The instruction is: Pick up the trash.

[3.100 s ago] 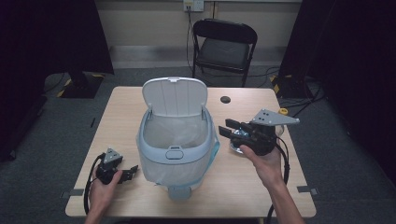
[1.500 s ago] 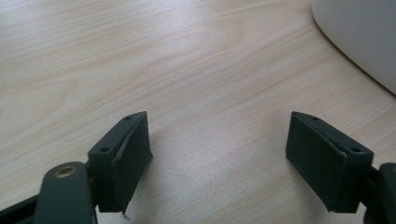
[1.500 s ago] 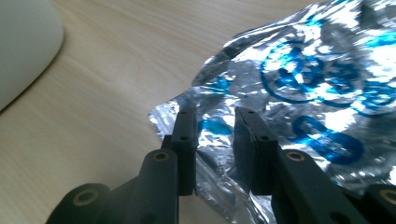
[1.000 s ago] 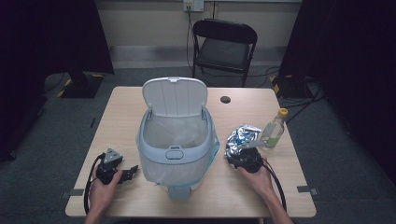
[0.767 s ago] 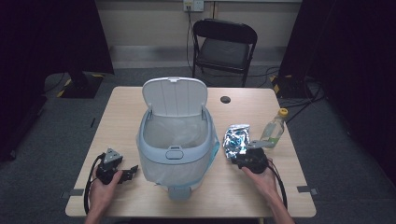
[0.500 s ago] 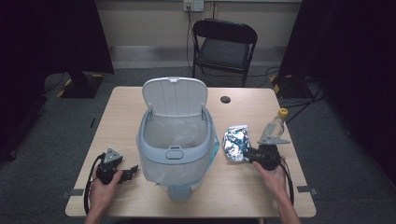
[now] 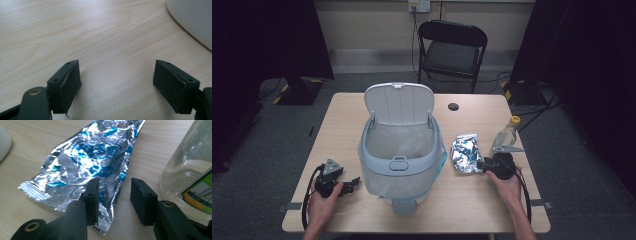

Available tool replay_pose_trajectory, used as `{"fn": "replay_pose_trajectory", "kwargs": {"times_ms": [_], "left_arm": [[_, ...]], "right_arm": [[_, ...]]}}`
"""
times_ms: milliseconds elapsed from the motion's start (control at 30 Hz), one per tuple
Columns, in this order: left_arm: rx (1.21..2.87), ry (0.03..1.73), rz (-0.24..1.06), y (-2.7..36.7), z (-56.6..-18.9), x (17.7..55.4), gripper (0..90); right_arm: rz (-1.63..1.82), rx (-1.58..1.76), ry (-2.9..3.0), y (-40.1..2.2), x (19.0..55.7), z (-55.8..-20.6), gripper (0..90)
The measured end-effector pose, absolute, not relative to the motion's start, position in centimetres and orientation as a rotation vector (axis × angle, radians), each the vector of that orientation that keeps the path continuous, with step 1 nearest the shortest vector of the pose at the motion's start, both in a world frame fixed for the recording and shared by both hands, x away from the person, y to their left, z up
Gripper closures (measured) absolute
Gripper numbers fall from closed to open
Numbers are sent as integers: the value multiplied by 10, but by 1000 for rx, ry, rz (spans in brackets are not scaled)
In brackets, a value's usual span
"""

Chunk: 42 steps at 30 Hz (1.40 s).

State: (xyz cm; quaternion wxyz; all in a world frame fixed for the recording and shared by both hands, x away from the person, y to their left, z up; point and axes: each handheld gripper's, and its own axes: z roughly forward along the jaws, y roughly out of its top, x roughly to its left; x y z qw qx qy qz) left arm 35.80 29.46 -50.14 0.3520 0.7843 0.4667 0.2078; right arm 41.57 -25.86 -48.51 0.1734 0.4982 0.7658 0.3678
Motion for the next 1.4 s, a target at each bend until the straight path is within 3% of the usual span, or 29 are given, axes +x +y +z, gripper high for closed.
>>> {"fn": "replay_pose_trajectory", "kwargs": {"times_ms": [300,567,600,700,1400], "left_arm": [[2029,1208,538,295,-501,358,214],[2029,1208,538,295,-501,358,214],[2030,1207,539,295,-501,358,214],[2030,1207,538,295,-501,358,214],[2028,1207,537,295,-501,358,214]], "right_arm": [[920,1363,2165,-249,415,-491,597],[952,1329,2177,-246,412,-492,804],[948,1325,2178,-245,412,-492,867],[946,1318,2185,-244,411,-492,900],[1172,1343,2087,-255,392,-466,900]]}}
